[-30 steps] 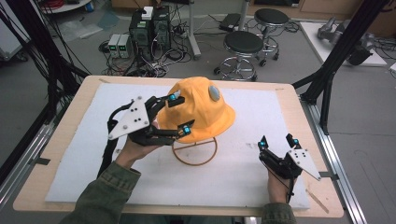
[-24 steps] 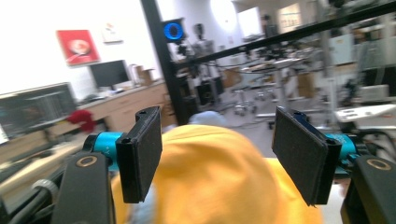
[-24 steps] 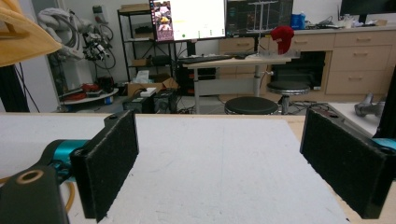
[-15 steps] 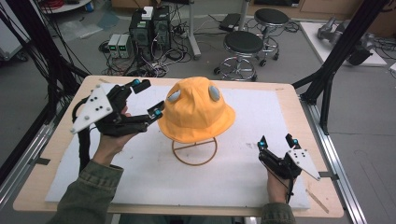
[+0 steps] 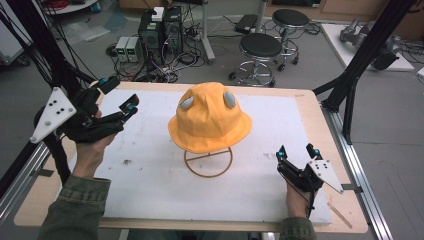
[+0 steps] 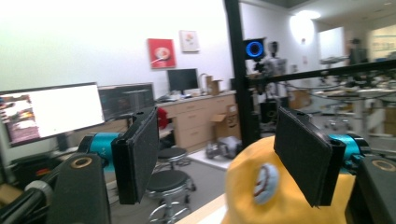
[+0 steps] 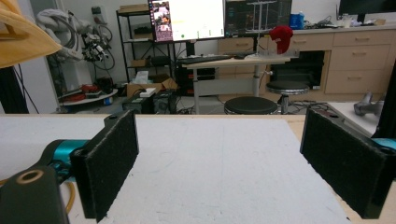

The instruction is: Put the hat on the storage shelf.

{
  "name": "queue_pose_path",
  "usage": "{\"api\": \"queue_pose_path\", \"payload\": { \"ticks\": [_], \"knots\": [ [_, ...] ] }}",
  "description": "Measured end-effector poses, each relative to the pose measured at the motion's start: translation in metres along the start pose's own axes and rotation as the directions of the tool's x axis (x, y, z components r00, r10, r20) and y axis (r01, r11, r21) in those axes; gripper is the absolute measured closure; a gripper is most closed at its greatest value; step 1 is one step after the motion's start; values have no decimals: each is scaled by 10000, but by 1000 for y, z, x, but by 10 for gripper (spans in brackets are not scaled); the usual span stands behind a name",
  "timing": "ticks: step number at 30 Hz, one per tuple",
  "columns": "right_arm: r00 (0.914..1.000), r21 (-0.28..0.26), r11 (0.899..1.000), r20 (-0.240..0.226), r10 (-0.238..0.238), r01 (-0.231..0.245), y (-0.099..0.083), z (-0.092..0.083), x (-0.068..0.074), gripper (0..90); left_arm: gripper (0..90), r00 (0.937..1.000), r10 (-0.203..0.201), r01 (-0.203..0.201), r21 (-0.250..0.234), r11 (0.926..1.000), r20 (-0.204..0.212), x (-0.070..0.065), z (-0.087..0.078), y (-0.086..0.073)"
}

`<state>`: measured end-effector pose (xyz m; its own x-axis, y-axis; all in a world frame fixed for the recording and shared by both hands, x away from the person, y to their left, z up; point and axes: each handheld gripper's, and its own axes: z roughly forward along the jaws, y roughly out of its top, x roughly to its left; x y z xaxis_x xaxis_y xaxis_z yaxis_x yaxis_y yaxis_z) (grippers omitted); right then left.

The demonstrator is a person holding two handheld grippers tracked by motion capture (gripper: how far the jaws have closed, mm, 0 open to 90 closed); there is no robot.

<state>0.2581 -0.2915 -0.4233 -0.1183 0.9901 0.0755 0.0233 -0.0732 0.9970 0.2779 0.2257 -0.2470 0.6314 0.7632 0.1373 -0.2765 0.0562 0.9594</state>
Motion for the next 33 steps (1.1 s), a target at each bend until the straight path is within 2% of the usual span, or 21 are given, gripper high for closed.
{"api": "queue_pose_path", "payload": {
  "ticks": [8,14,20,24,30,33],
  "knots": [
    [10000,-30,10000,-35,9,-9,0,0,0,104,315,9965,-54,79,295,9995,-830,13,-20,-10],
    [10000,-17,10000,-62,3,-3,0,0,0,104,312,9925,-23,97,599,9982,-1222,19,-32,-20],
    [9999,42,10000,-106,-9,10,0,0,1,104,311,9855,218,-84,804,9967,-1680,21,-44,-34],
    [9999,70,10000,-101,-30,31,0,0,1,104,310,9808,140,44,940,9956,-1947,24,-51,-45],
    [9999,60,9999,-132,-89,90,0,0,1,104,306,9696,-47,344,1175,9925,-2447,32,-63,-64],
    [9999,73,9999,-122,-98,99,0,0,1,104,281,9598,-89,407,1081,9933,-2805,34,-68,-76]
  ]
}}
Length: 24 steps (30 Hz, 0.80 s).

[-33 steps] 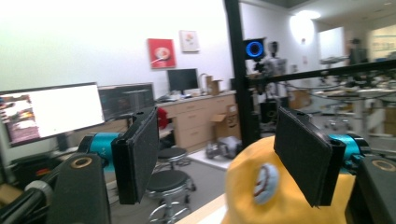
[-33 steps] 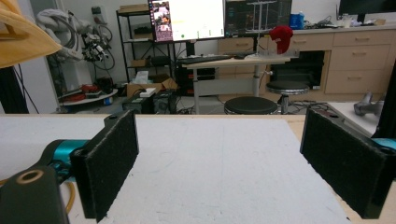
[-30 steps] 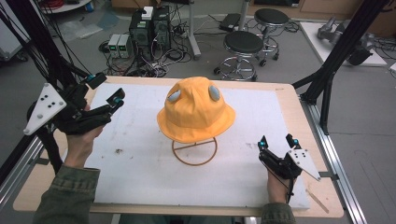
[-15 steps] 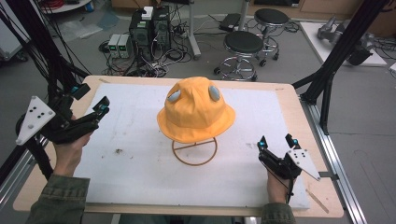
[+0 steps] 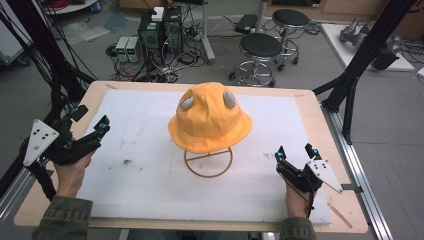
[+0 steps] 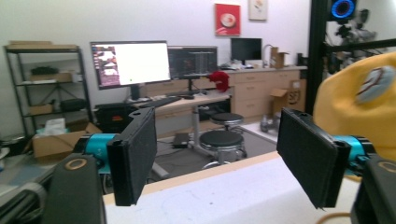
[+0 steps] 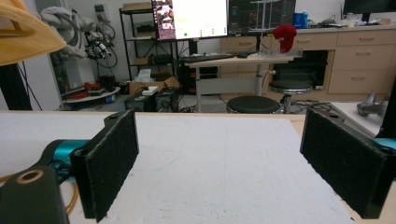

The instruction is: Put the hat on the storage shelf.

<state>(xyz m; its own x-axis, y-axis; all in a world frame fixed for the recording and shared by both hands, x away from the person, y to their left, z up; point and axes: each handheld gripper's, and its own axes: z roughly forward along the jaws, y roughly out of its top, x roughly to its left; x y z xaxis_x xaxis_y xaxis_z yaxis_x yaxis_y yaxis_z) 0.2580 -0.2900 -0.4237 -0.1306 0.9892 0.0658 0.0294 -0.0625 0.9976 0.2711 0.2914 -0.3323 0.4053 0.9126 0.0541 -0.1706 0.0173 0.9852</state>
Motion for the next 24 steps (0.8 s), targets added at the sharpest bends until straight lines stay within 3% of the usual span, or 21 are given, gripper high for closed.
{"api": "queue_pose_path", "payload": {
  "ticks": [7,12,24],
  "knots": [
    [10000,56,10000,-14,18,-18,0,0,1,104,277,9992,-193,209,460,9987,-342,5,-5,-25],
    [10000,66,10000,-20,-39,40,0,0,1,104,273,9982,-114,155,714,9973,-582,6,-9,-37],
    [9998,175,9997,-85,-191,193,-1,1,3,104,266,9922,-445,586,1212,9909,-1165,13,-19,-66]
  ]
}}
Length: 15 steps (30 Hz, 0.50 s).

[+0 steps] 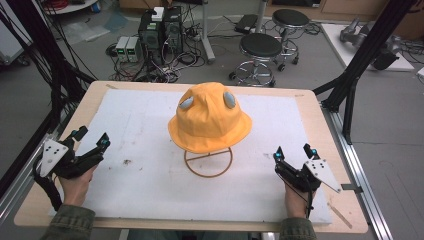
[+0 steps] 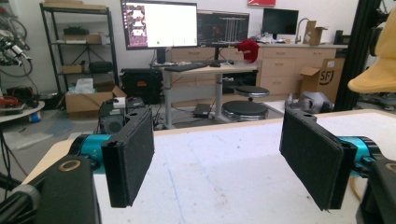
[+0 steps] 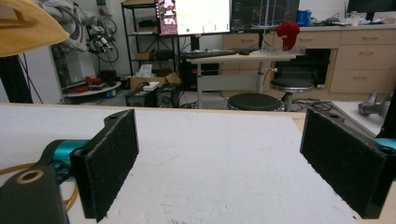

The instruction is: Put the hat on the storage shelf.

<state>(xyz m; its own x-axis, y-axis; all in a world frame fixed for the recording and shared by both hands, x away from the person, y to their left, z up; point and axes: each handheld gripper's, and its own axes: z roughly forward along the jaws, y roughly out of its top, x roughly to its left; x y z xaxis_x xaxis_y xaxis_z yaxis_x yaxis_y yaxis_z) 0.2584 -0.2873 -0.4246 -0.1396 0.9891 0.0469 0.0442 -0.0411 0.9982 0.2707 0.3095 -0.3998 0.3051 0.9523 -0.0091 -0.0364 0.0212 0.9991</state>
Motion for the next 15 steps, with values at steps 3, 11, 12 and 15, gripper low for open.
{"api": "queue_pose_path", "payload": {
  "ticks": [3,11,12,15],
  "knots": [
    [10000,15,10000,-35,-43,44,0,0,1,104,266,9999,-55,56,133,9999,-95,1,0,-7],
    [10000,21,10000,-31,34,-34,0,-1,2,104,262,9983,-129,148,333,9993,-567,6,-5,-20],
    [10000,28,10000,-33,26,-26,0,-2,2,104,261,9981,-121,142,340,9993,-609,6,-7,-21],
    [9998,8,9998,3,182,-182,0,-4,2,104,260,9968,-70,105,433,9990,-796,7,-10,-25]
  ]
}}
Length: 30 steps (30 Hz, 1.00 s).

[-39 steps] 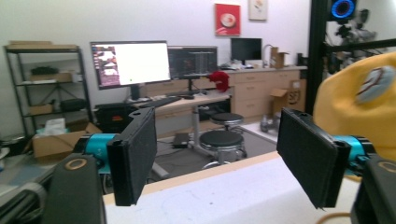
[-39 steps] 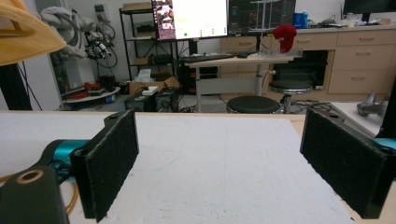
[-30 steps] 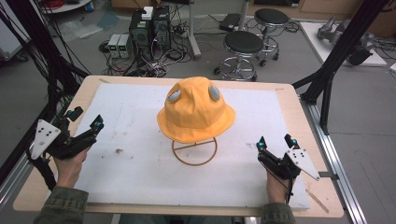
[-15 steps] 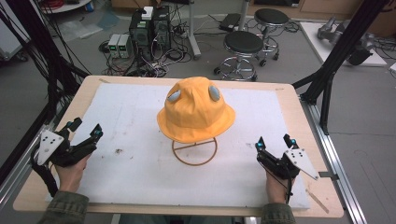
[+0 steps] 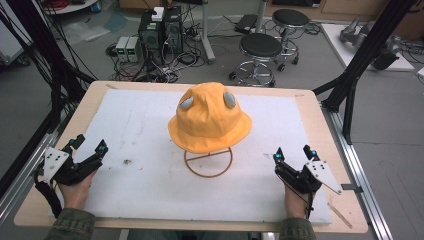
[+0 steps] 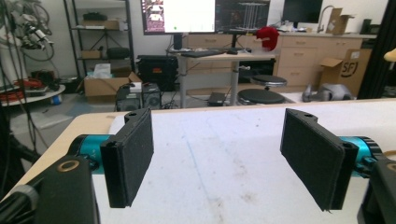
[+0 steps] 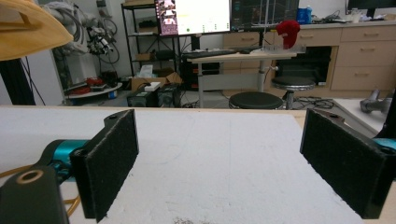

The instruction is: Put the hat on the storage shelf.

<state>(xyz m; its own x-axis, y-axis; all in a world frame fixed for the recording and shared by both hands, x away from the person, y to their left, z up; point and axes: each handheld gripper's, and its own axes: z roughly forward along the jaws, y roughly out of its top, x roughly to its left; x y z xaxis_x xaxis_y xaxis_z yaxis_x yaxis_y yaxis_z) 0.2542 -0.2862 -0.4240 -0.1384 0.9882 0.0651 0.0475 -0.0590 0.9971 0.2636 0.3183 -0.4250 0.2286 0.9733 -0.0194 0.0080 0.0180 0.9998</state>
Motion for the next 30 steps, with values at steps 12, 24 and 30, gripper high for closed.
{"api": "queue_pose_path", "payload": {
  "ticks": [12,24,30],
  "knots": [
    [9999,10,10000,-86,71,-71,1,-5,1,104,258,9998,189,-191,531,9984,57,-3,-12,-12],
    [9983,-116,9983,40,576,-575,-3,-8,-6,104,258,10000,17,-20,442,9990,50,-2,-13,-12],
    [9984,-4,9984,-34,567,-567,-4,-6,-5,104,258,10000,-97,97,405,9991,9,0,-14,-13]
  ]
}}
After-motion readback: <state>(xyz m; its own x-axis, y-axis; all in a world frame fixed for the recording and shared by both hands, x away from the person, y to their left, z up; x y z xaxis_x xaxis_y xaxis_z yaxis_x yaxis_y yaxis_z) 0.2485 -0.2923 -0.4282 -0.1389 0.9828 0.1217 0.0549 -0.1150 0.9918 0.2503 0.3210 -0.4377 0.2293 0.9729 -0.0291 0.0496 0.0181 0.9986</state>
